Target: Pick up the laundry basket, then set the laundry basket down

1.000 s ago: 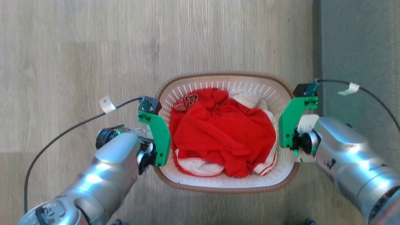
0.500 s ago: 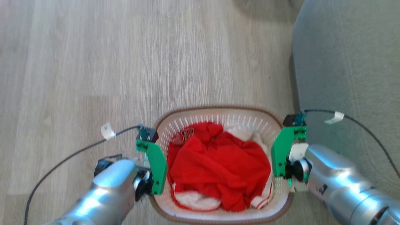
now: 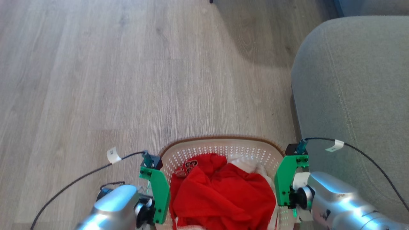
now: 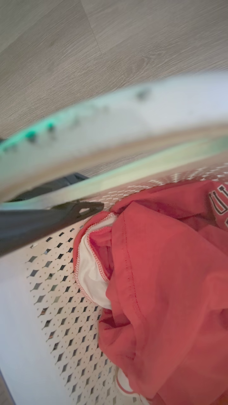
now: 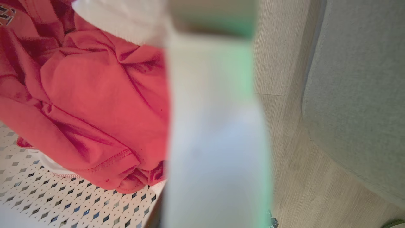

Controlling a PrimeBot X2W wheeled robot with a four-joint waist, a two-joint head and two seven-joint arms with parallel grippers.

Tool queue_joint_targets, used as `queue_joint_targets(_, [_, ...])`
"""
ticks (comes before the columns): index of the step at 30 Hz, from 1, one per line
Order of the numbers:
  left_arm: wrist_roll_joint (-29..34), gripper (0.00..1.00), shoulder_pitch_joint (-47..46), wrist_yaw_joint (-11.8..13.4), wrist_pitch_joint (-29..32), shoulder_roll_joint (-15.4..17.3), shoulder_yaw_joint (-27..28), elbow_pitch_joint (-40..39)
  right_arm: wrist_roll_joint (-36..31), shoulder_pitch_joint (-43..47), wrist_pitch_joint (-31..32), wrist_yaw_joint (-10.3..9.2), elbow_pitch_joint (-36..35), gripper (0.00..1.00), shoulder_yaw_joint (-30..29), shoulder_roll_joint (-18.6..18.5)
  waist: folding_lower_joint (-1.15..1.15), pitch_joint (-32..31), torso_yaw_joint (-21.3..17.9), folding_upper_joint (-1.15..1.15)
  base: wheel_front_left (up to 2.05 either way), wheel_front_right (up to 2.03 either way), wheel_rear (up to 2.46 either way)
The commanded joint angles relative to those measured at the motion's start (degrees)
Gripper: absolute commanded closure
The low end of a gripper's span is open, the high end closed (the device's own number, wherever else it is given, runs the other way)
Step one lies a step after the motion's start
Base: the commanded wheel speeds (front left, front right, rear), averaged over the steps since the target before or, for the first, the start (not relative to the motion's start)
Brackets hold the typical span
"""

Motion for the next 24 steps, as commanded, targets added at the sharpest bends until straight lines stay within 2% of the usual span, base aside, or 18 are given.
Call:
queue_joint_targets(1, [1.2, 1.0, -1.2, -0.9, 0.6, 0.3, 0.1, -1.6, 0.1, -0.4, -0.1, 0.92, -1.9, 1.0, 0.7, 2.2, 0.01, -0.8, 0.5, -0.01, 0.0, 0.0, 0.0])
queue_joint_targets(24, [0.5, 1.0, -0.1, -0.9, 0.9, -0.8, 0.1, -1.0, 1.9, -0.1, -0.1, 0.92, -1.2, 1.0, 3.1, 2.9, 0.01, -3.3, 1.3, -0.01, 0.0, 0.0, 0.0])
